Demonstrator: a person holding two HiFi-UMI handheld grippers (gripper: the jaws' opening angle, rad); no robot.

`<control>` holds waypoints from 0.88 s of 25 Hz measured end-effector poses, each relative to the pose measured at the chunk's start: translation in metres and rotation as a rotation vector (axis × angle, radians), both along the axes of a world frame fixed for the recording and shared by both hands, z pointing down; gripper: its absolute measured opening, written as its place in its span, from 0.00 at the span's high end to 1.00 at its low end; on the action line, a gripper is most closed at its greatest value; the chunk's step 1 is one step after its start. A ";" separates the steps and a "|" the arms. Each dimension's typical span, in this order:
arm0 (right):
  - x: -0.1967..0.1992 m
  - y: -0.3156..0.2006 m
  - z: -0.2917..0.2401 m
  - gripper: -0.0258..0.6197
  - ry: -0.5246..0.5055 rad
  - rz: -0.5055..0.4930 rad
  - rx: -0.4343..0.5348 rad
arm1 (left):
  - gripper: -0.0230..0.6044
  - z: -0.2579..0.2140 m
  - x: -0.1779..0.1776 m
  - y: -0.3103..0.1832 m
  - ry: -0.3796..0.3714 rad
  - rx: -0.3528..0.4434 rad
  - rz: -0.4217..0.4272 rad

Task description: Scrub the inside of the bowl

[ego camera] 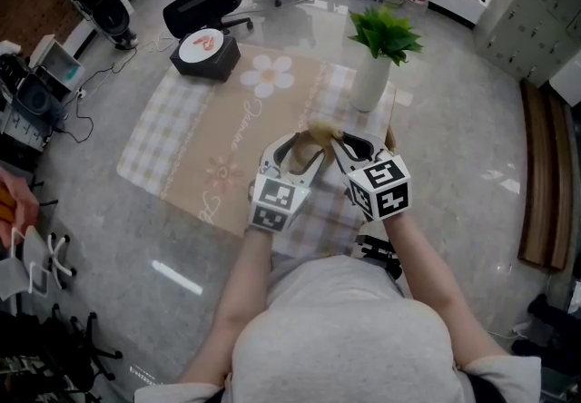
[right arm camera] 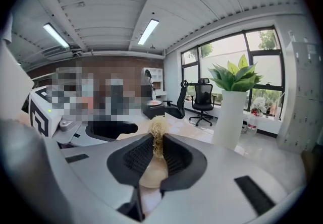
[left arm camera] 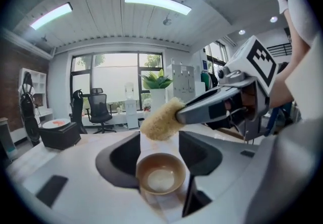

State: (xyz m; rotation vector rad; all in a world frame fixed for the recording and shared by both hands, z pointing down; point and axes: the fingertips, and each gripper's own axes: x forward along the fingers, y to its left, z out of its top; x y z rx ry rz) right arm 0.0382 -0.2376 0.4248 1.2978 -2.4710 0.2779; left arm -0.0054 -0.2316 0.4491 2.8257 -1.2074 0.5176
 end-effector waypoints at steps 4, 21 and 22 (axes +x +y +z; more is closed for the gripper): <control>-0.003 0.000 -0.011 0.87 -0.024 0.009 0.068 | 0.72 -0.013 -0.004 -0.002 0.033 0.052 -0.046; -0.012 0.009 -0.030 0.87 -0.098 0.018 0.243 | 0.95 -0.044 -0.016 -0.001 0.111 0.181 -0.120; -0.012 0.009 -0.031 0.87 -0.101 0.021 0.252 | 0.95 -0.045 -0.015 -0.001 0.112 0.186 -0.119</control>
